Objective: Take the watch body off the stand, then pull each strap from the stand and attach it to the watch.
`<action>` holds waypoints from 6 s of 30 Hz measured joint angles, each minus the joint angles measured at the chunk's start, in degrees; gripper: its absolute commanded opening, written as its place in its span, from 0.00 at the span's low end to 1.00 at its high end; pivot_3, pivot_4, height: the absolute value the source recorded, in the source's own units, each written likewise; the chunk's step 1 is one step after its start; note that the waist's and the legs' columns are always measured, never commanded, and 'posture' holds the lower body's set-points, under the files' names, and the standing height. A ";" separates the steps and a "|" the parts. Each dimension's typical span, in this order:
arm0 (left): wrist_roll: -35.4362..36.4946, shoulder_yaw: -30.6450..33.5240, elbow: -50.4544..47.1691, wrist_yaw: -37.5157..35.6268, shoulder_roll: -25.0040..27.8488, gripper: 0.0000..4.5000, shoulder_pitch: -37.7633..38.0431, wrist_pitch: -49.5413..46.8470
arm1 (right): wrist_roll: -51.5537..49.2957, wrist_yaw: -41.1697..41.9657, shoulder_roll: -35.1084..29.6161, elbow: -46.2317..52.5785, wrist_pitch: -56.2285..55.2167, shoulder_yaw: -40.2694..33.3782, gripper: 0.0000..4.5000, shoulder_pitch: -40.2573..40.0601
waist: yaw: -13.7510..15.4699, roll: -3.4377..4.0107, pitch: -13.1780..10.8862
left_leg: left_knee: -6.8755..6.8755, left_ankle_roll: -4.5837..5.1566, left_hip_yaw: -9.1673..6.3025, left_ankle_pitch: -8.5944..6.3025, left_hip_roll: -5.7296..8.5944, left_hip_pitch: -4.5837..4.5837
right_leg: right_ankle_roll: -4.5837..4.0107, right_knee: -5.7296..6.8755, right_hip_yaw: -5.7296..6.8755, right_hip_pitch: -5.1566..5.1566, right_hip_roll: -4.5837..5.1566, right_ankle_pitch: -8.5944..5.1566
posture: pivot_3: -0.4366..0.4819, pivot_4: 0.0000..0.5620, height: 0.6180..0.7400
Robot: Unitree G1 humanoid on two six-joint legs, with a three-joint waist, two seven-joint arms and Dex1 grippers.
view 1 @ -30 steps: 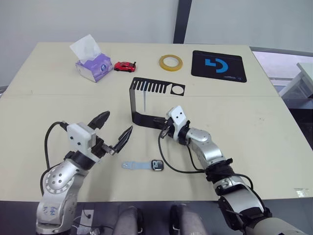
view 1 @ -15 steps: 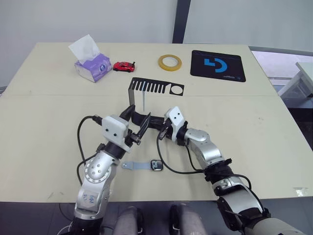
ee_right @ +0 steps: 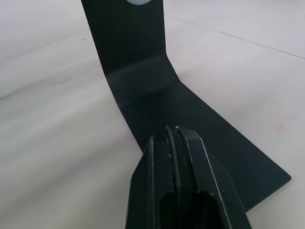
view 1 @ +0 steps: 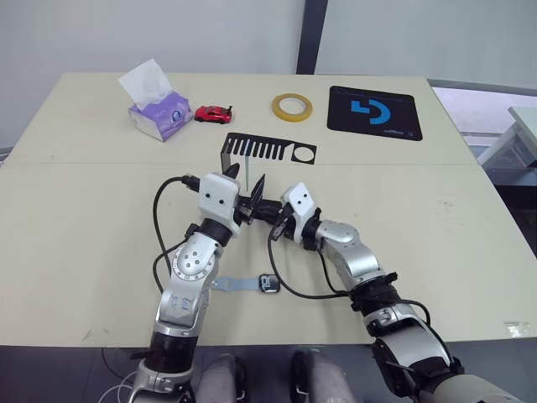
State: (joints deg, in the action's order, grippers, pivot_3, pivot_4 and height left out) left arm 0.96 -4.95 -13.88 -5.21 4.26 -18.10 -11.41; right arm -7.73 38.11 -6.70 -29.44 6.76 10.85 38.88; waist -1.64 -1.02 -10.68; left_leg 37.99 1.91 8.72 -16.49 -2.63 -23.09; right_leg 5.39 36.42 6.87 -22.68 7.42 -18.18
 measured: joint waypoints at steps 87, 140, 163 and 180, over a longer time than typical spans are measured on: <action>54.65 14.17 1.37 -62.45 40.06 0.00 -2.37 -28.64 | -35.87 15.62 -25.75 53.00 18.34 -26.77 0.84 -42.17 | 0.24 0.10 -0.07 | -0.30 -0.13 -0.17 -0.01 0.03 0.03 | -0.03 -0.55 0.01 0.06 -0.01 -0.02 | 0.48 0.27 1.00; 46.96 3.60 5.21 -58.66 23.17 0.00 -10.65 -30.35 | -63.86 -11.55 -10.51 56.25 40.36 -10.53 0.27 -16.73 | 0.19 0.09 -0.06 | -0.15 0.00 -0.18 0.07 0.07 -0.10 | -0.01 -0.41 0.03 0.02 -0.02 -0.01 | 0.48 0.27 1.00; 47.06 4.56 5.03 -56.92 21.75 0.00 -9.65 -30.26 | -61.04 -10.00 -8.79 55.03 38.23 -10.63 0.27 -17.42 | 0.18 0.09 -0.07 | -0.15 0.00 -0.18 0.07 0.08 -0.10 | -0.01 -0.41 0.03 0.02 -0.02 -0.01 | 0.48 0.27 1.00; 47.06 4.60 4.88 -56.84 21.75 0.00 -9.30 -30.27 | -59.91 -9.03 -8.60 54.05 38.22 -10.62 0.27 -17.42 | 0.17 0.09 -0.06 | -0.15 0.00 -0.18 0.07 0.08 -0.10 | -0.01 -0.41 0.03 0.02 -0.02 -0.01 | 0.48 0.27 1.00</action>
State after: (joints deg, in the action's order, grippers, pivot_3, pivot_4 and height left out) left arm 48.02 -0.35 -8.99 -62.05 26.01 -27.40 -41.67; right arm -67.63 29.08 -15.30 24.61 44.98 0.23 21.46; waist -1.47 -0.92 -10.75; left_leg 37.84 1.91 8.54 -16.42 -2.55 -23.19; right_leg 5.38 36.01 6.90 -22.65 7.40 -18.19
